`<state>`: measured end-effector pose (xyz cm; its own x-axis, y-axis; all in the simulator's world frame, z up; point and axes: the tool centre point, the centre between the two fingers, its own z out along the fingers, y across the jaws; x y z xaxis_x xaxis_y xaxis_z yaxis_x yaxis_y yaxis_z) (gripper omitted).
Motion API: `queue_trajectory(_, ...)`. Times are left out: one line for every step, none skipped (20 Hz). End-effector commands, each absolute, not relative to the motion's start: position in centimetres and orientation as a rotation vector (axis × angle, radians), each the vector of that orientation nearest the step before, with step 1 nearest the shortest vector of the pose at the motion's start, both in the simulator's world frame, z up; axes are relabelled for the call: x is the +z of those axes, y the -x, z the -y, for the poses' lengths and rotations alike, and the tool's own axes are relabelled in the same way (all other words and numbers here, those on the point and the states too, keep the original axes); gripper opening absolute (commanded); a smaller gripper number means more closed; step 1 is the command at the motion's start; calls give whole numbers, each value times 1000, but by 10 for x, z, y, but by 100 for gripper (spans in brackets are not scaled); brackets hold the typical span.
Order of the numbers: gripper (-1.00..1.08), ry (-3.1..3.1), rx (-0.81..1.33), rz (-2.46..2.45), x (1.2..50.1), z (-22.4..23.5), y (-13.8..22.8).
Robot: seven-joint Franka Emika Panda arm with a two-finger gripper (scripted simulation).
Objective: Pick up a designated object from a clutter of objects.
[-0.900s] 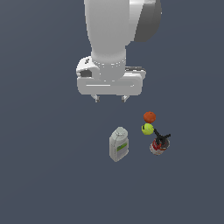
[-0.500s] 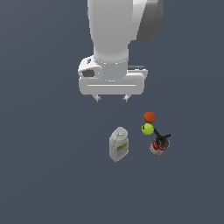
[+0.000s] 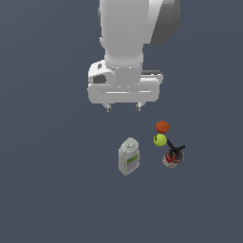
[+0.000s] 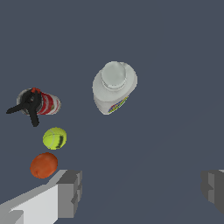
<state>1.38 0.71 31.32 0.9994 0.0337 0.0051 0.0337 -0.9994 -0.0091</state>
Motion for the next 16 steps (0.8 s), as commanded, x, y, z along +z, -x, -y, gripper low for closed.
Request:
queue_trajectory(100, 3132, -7, 53, 312, -8, -14)
queue_trajectory(100, 3133, -8, 51, 312, -9, -15)
queue_trajectory(100, 3133, -8, 48, 310, -11, -16)
queue_trajectory(100, 3134, -7, 45, 309, -13, -18)
queue_trajectory(100, 3134, -7, 41, 307, -15, -19)
queue_trajectory(100, 3135, -7, 37, 305, -18, -21)
queue_trajectory(100, 3136, -7, 32, 303, -21, -23)
queue_trajectory(100, 3136, -6, 27, 300, -25, -26)
queue_trajectory(100, 3137, -6, 21, 297, -29, -28)
queue_trajectory(100, 3138, -6, 14, 293, -33, -31)
queue_trajectory(100, 3139, -6, 7, 290, -38, -34)
queue_trajectory(100, 3140, -6, -1, 285, -44, -37)
queue_trajectory(100, 3141, -5, -10, 281, -50, -40)
queue_trajectory(100, 3142, -5, -19, 276, -56, -44)
queue_trajectory(100, 3143, -5, -29, 270, -64, -47)
queue_trajectory(100, 3144, -5, -40, 264, -71, -51)
